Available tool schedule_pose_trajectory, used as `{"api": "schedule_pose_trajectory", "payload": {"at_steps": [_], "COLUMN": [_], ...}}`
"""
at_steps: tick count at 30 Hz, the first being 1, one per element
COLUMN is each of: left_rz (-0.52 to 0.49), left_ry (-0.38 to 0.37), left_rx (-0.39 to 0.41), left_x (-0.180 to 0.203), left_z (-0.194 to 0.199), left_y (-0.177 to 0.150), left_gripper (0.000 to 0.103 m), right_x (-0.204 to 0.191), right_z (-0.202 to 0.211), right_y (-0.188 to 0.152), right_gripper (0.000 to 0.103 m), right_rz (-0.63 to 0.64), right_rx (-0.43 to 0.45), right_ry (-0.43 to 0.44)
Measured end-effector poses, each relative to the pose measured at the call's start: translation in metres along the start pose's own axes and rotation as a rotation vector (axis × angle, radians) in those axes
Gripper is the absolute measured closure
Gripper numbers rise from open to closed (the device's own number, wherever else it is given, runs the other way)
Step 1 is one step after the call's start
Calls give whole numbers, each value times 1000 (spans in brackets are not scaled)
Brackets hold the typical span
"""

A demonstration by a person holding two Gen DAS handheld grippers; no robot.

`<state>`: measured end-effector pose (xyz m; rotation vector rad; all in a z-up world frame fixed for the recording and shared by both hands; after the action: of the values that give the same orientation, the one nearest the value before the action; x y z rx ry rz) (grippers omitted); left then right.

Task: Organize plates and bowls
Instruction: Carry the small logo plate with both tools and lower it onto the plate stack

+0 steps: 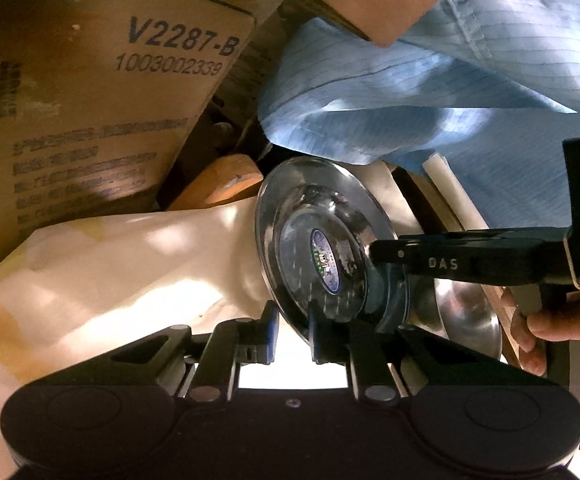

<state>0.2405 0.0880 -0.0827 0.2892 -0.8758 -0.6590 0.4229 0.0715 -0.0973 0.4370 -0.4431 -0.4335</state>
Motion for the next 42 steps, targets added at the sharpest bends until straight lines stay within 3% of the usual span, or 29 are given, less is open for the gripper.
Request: {"api": "schedule_pose_trajectory", "payload": {"at_steps": [12,29,42], "left_rz": [20,41,-82], "left_ry": [42,50,-36], "left_rx": [-34,33,-20], "left_x": [0,-4,30], "left_z": [11,47,49], "left_y": [-7,-11,-15], "left_gripper": [88,88,88], "right_x": [-17,2,47], "right_z": [3,17,48], "right_y": [-13,-42,-97], "right_gripper": [81,84,84], "right_rz": [41,5,-163], "right_rx": [16,102,102], "right_ry": [23,59,1]}}
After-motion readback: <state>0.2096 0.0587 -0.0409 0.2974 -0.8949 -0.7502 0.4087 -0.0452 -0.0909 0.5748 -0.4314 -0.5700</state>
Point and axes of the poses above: each gripper's, at about its wrist camera, not at the fingertips, and z roughly against the way its jaws point, x to its right, y to its top, the point moved 2 cm from there along -z, roughly the way its jaws point, and after that the axes turned 12 degrees about -y, right-handed, at the moved point
